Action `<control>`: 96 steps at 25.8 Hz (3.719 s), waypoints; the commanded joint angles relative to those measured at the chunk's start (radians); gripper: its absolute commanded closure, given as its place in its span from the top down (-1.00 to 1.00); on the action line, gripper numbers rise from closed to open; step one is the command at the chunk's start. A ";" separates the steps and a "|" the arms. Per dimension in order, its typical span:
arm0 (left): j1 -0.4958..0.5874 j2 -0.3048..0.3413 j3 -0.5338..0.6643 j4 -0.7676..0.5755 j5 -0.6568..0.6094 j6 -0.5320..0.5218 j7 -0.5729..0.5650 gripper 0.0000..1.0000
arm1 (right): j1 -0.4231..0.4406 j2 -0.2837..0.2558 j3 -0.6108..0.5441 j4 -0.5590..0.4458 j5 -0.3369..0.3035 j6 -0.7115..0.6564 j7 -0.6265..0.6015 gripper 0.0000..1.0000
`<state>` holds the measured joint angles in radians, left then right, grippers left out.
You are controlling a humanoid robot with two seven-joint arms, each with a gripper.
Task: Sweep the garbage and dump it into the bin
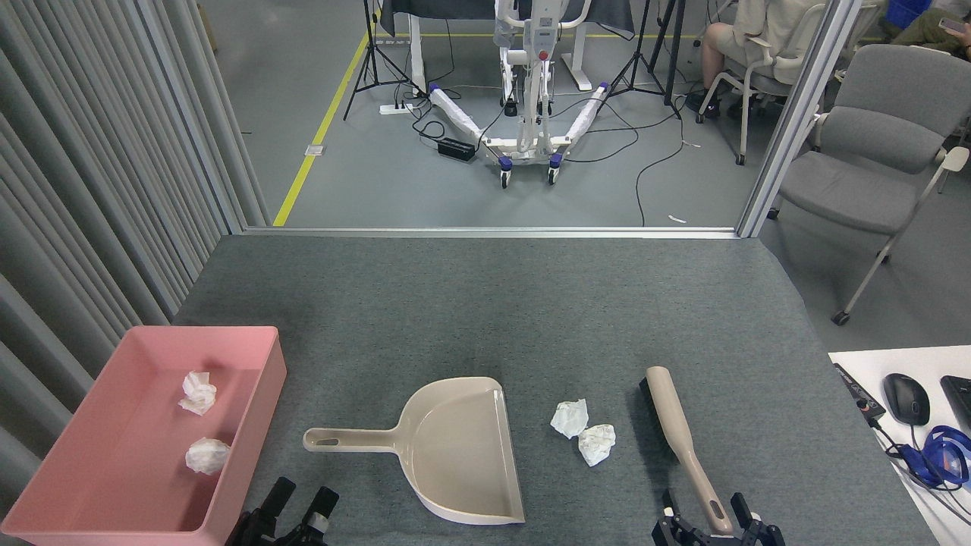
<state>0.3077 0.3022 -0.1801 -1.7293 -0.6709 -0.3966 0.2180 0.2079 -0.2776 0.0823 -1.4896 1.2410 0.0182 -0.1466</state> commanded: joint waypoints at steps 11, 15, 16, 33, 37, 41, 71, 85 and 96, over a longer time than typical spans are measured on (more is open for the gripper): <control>-0.061 -0.175 -0.098 0.023 0.074 0.173 -0.012 0.92 | -0.008 0.002 0.001 0.009 0.000 -0.001 -0.007 0.48; -0.073 -0.242 -0.093 0.085 0.074 0.179 -0.012 0.92 | -0.008 0.005 0.001 0.009 0.000 -0.003 -0.008 0.26; -0.073 -0.262 -0.085 0.100 0.074 0.182 -0.011 0.92 | -0.008 0.005 0.001 0.009 0.000 -0.004 -0.008 0.24; -0.245 -0.313 -0.062 0.347 0.229 0.209 0.003 0.66 | -0.004 0.002 0.001 0.009 -0.002 -0.023 -0.016 -0.21; -0.260 -0.304 -0.062 0.353 0.243 0.282 0.006 0.67 | -0.001 0.002 -0.001 0.009 -0.002 -0.035 -0.016 -0.34; -0.300 -0.305 -0.056 0.385 0.258 0.280 0.008 0.67 | -0.001 0.000 -0.001 0.009 -0.002 -0.047 -0.025 -0.59; -0.389 -0.301 0.008 0.533 0.289 0.268 0.072 0.00 | 0.058 0.058 0.132 -0.026 0.012 -0.109 -0.033 -1.00; -0.378 -0.270 0.007 0.577 0.280 0.127 0.073 -0.98 | -0.010 0.183 0.381 -0.041 0.031 -0.014 -0.025 -1.00; -0.377 -0.272 0.007 0.570 0.287 0.124 0.073 -0.99 | -0.001 0.152 0.379 -0.096 -0.025 -0.020 -0.024 -1.00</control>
<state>-0.0690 0.0308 -0.1733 -1.1540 -0.3862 -0.2722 0.2920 0.2072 -0.1055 0.4708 -1.5742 1.2393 0.0033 -0.1716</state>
